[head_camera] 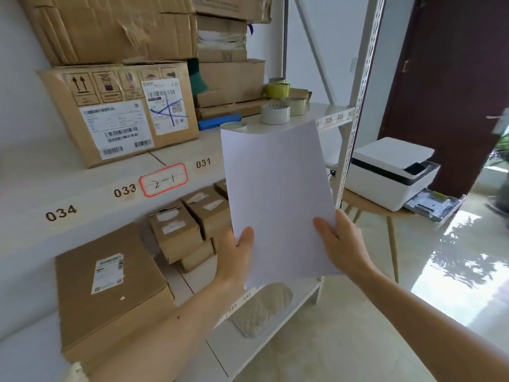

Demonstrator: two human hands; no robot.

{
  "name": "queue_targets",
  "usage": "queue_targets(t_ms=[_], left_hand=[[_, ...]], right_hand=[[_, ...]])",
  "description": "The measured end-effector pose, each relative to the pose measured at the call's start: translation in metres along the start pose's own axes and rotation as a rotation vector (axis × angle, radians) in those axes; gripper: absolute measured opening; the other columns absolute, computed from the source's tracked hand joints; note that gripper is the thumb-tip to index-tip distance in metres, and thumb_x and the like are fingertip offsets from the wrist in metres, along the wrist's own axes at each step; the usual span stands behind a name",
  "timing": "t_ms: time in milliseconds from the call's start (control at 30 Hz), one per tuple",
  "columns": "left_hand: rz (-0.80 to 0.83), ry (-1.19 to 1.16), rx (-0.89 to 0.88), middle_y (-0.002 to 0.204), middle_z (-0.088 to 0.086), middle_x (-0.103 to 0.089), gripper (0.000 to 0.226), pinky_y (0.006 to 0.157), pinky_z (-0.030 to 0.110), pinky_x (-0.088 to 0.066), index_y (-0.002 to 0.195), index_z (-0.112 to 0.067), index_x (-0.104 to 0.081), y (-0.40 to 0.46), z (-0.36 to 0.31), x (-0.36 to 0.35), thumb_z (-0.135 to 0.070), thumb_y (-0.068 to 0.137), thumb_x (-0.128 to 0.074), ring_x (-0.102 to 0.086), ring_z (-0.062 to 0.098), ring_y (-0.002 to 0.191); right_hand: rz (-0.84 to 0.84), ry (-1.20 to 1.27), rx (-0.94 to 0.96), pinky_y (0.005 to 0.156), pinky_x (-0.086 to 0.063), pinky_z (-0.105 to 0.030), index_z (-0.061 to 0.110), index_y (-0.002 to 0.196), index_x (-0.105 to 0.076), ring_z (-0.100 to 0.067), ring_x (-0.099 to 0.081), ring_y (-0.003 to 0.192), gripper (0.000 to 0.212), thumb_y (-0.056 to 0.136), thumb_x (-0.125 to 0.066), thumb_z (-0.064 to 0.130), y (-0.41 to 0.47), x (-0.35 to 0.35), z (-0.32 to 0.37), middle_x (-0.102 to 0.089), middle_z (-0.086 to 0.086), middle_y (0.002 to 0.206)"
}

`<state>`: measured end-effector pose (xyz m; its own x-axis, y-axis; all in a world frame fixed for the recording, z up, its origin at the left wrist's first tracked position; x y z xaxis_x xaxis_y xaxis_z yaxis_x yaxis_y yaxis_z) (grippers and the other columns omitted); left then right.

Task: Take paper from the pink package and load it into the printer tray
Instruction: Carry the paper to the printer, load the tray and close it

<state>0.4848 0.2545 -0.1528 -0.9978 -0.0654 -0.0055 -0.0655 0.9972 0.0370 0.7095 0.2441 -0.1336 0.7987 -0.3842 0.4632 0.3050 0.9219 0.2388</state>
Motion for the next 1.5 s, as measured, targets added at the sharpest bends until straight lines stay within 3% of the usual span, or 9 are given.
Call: queue_targets(t_ms=[200,300,433,533,800,967,1200,1367,1500], left_hand=[[0.156,0.038,0.019,0.097,-0.006,-0.071,0.021,0.063,0.018,-0.055,0.107,-0.023,-0.063,0.042,0.018,-0.065,-0.017,0.100,-0.044,-0.069,0.010,0.087],[0.197,0.057,0.021,0.094,-0.010,-0.071,0.026,0.069,0.025,-0.056,0.094,-0.034,-0.061,0.062,0.026,-0.101,-0.015,0.099,-0.044,-0.068,0.011,0.088],[0.248,0.058,0.040,0.109,-0.004,-0.070,0.024,0.081,0.031,-0.055,0.116,-0.023,-0.060,0.087,0.040,-0.158,-0.018,0.100,-0.045,-0.067,0.015,0.100],[0.251,0.028,0.074,0.108,-0.003,-0.071,0.020,0.090,0.041,-0.054,0.106,-0.028,-0.063,0.103,0.049,-0.201,-0.016,0.099,-0.048,-0.067,0.017,0.101],[0.329,-0.013,0.153,0.106,-0.002,-0.071,0.017,0.076,0.033,-0.055,0.107,-0.026,-0.063,0.138,0.072,-0.307,-0.018,0.097,-0.052,-0.067,0.020,0.099],[0.360,-0.019,0.151,0.116,-0.005,-0.067,0.034,0.076,0.031,-0.053,0.129,-0.026,-0.053,0.173,0.082,-0.370,-0.017,0.096,-0.053,-0.065,0.017,0.103],[0.380,-0.016,0.161,0.114,-0.003,-0.068,0.028,0.085,0.036,-0.053,0.124,-0.021,-0.056,0.238,0.088,-0.459,-0.015,0.097,-0.052,-0.065,0.015,0.100],[0.402,0.016,0.151,0.110,-0.001,-0.069,0.022,0.072,0.027,-0.053,0.115,-0.021,-0.059,0.282,0.092,-0.518,-0.011,0.096,-0.052,-0.067,0.014,0.095],[0.415,0.030,0.166,0.112,0.004,-0.070,0.026,0.076,0.031,-0.055,0.120,-0.015,-0.059,0.308,0.101,-0.569,-0.009,0.095,-0.053,-0.067,0.020,0.098]], right_hand=[[-0.088,-0.011,-0.084,0.054,-0.043,-0.024,0.006,0.094,-0.050,-0.012,-0.058,0.070,0.020,0.097,-0.050,0.026,0.033,0.028,-0.050,-0.059,0.002,0.083],[-0.133,-0.029,-0.108,0.054,-0.042,-0.025,0.004,0.093,-0.049,-0.012,-0.056,0.069,0.023,0.097,-0.051,0.027,0.051,0.047,-0.079,-0.059,0.000,0.083],[-0.171,-0.036,-0.138,0.052,-0.038,-0.025,0.010,0.088,-0.047,-0.010,-0.054,0.066,0.018,0.097,-0.051,0.026,0.079,0.078,-0.117,-0.056,0.005,0.078],[-0.192,-0.050,-0.156,0.054,-0.042,-0.027,0.008,0.094,-0.050,-0.013,-0.057,0.070,0.018,0.096,-0.052,0.026,0.102,0.107,-0.144,-0.060,0.001,0.083],[-0.214,-0.086,-0.194,0.058,-0.043,-0.025,0.005,0.101,-0.055,-0.022,-0.058,0.077,0.020,0.095,-0.053,0.024,0.162,0.171,-0.211,-0.064,-0.007,0.091],[-0.238,-0.095,-0.235,0.052,-0.036,-0.011,0.010,0.094,-0.055,-0.002,-0.054,0.069,0.014,0.095,-0.055,0.024,0.206,0.204,-0.251,-0.061,0.000,0.085],[-0.287,-0.059,-0.306,0.064,-0.049,-0.034,0.009,0.088,-0.065,-0.021,-0.063,0.073,0.018,0.089,-0.061,0.026,0.286,0.247,-0.304,-0.068,-0.004,0.083],[-0.304,0.007,-0.346,0.051,-0.040,-0.021,0.017,0.073,-0.062,-0.010,-0.058,0.060,0.016,0.087,-0.066,0.023,0.334,0.275,-0.337,-0.064,0.006,0.068],[-0.327,0.022,-0.379,0.057,-0.047,-0.028,0.010,0.078,-0.068,-0.016,-0.062,0.065,0.016,0.085,-0.069,0.024,0.368,0.301,-0.372,-0.068,0.000,0.073]])
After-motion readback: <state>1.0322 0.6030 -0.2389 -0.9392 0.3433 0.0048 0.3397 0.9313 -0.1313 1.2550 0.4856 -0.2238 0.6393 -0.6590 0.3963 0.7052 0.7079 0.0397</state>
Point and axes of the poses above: each hand's wrist, its own y-axis towards the middle knuckle, its own x-axis out of the back of the hand, z = x × y, the point moved 8 cm from there along y, towards the middle knuckle
